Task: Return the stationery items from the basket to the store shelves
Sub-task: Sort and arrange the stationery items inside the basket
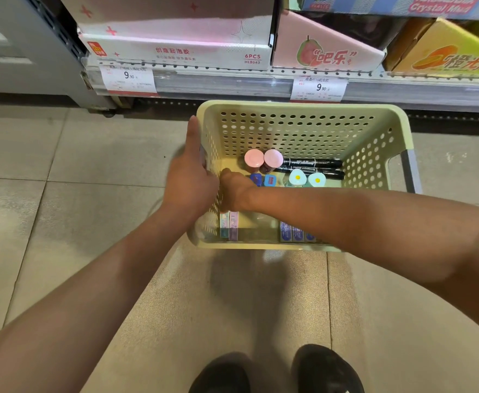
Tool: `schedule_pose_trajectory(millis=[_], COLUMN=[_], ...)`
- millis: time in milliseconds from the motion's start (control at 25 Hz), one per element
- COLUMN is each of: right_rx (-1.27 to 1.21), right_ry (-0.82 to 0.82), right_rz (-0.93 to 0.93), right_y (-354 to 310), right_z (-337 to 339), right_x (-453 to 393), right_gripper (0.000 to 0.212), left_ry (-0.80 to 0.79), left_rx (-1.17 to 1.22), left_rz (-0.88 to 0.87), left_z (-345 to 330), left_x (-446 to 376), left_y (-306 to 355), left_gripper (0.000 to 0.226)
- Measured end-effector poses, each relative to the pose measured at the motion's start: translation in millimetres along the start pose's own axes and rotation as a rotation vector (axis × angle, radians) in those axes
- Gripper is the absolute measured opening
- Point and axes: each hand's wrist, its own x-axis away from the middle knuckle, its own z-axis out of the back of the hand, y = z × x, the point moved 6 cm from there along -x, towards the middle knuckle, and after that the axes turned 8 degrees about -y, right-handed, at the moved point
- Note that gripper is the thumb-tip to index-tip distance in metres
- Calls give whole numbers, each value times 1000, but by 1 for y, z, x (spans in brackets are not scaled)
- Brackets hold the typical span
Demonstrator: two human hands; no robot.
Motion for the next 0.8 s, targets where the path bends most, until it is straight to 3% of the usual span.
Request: schedule_pose_trajectory(millis=[120, 320, 480, 680, 800], right_rx=[-38, -73, -44, 226, 175], right_ry=[57, 330, 371, 251, 138], right_rz=[28, 96, 262, 345, 399], right_y=[3, 12, 16, 18, 19], right_z=[10, 24, 25, 7, -11], right_x=[6, 25, 58, 72, 67], right_gripper=[32, 29, 22, 26, 21], left_ry=[-6, 0, -9, 4, 6], left_rx=[13, 30, 13, -2, -3], left_rz=[-10, -28, -19, -13, -12], left_z=[1, 3, 3, 0, 0], left_x=[1, 5, 4, 1, 0], left_y=[1, 7, 6, 1, -1], left_gripper=[87, 83, 84, 82, 82])
